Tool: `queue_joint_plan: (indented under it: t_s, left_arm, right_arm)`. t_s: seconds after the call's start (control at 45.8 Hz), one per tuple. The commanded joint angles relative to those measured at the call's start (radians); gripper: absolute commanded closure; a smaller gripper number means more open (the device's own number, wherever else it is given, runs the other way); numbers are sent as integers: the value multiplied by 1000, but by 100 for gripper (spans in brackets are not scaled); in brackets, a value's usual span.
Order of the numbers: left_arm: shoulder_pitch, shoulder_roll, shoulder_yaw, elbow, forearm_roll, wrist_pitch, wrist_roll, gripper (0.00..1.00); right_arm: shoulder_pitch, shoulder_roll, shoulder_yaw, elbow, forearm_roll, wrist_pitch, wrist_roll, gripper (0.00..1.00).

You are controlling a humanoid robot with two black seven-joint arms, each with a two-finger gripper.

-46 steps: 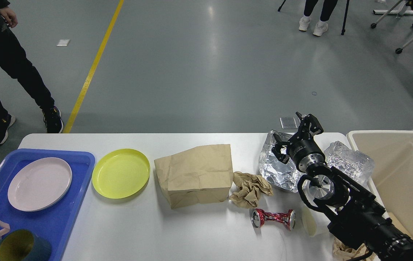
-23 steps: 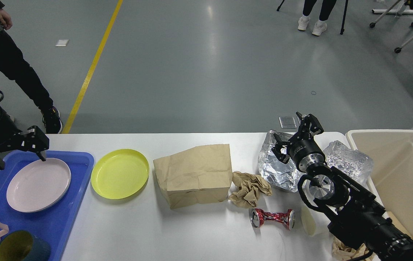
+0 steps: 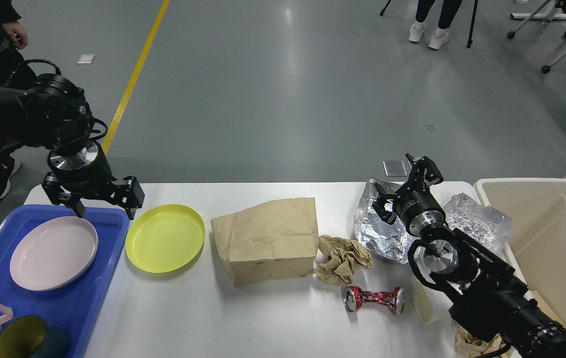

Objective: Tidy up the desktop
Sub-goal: 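Move the left gripper over the yellow plastic plate, then grip the yellow plate's rim with the left gripper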

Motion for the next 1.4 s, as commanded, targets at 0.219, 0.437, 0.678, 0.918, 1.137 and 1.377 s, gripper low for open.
queue_joint_plan:
  t_s: [0.219, 0.437, 0.678, 0.918, 1.137, 1.377]
  left_arm:
    - [100, -126, -2, 28, 2, 75, 2, 4]
    - [103, -139, -5, 37, 3, 98, 1, 4]
    - [94, -175, -10, 39, -3, 36, -7, 4]
    - [99, -187, -16, 23, 2, 180, -12, 4]
    - [95, -187, -19, 23, 2, 188, -10, 4]
    - [97, -182, -19, 23, 2, 193, -6, 4]
  right_arm:
    - [0, 0, 0, 0, 0, 2, 0, 0]
    - [0, 0, 0, 0, 0, 0, 0, 0]
    - [0, 0, 0, 0, 0, 2, 0, 0]
    - [0, 0, 0, 0, 0, 0, 0, 0]
    - [0, 0, 1, 0, 0, 0, 0, 0]
    - [0, 0, 0, 0, 0, 0, 0, 0]
